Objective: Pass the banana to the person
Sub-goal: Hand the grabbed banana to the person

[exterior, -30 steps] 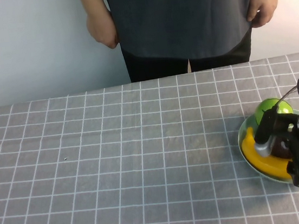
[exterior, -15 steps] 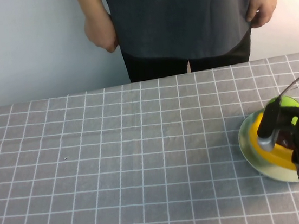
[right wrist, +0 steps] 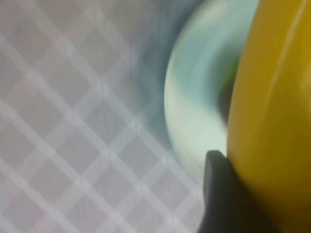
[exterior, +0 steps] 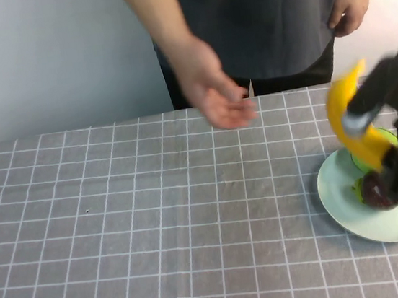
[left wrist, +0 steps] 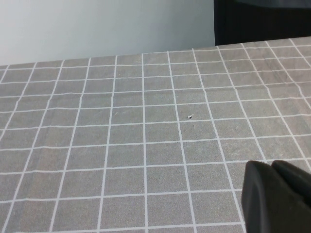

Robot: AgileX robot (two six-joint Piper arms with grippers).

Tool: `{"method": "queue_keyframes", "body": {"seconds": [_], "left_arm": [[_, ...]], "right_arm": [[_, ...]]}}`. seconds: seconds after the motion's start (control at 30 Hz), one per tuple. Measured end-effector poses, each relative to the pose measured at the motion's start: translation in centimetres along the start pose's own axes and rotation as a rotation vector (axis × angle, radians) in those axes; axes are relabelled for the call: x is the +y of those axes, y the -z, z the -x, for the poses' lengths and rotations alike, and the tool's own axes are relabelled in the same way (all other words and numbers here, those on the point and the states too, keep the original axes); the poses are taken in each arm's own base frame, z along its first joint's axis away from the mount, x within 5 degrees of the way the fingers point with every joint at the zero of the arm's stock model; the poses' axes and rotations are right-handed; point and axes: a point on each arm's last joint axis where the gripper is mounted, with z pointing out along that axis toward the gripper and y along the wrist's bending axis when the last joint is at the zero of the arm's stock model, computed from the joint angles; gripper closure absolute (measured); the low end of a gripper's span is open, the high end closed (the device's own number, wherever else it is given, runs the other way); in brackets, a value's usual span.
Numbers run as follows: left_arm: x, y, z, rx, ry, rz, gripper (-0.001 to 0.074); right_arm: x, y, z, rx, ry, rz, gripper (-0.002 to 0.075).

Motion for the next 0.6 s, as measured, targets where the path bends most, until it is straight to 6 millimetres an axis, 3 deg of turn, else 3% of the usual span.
{"method": "queue_keyframes", "body": {"seconds": [0.1, 0.23, 0.37, 0.6], "left_arm": [[0.0, 0.0, 0.0, 0.000, 0.000, 0.000, 0.0741], [0.0, 0.0, 0.0, 0.000, 0.000, 0.000, 0.0741], [0.0, 0.0, 0.0, 0.000, 0.000, 0.000, 0.0741], [0.0, 0.0, 0.0, 0.000, 0.000, 0.000, 0.0741]], "right_arm": [[1.3, 2.6, 2.1, -0.251, -0.055, 0.003, 0.0734], [2.6, 3.4, 4.3, -0.312, -0.059, 0.047, 0.0727], [3.1, 2.5, 6.2, -0.310, -0.083, 0.071, 0.0727], [3.9, -1.1, 7.8, -0.210, -0.165, 0.104, 0.0725]]}}
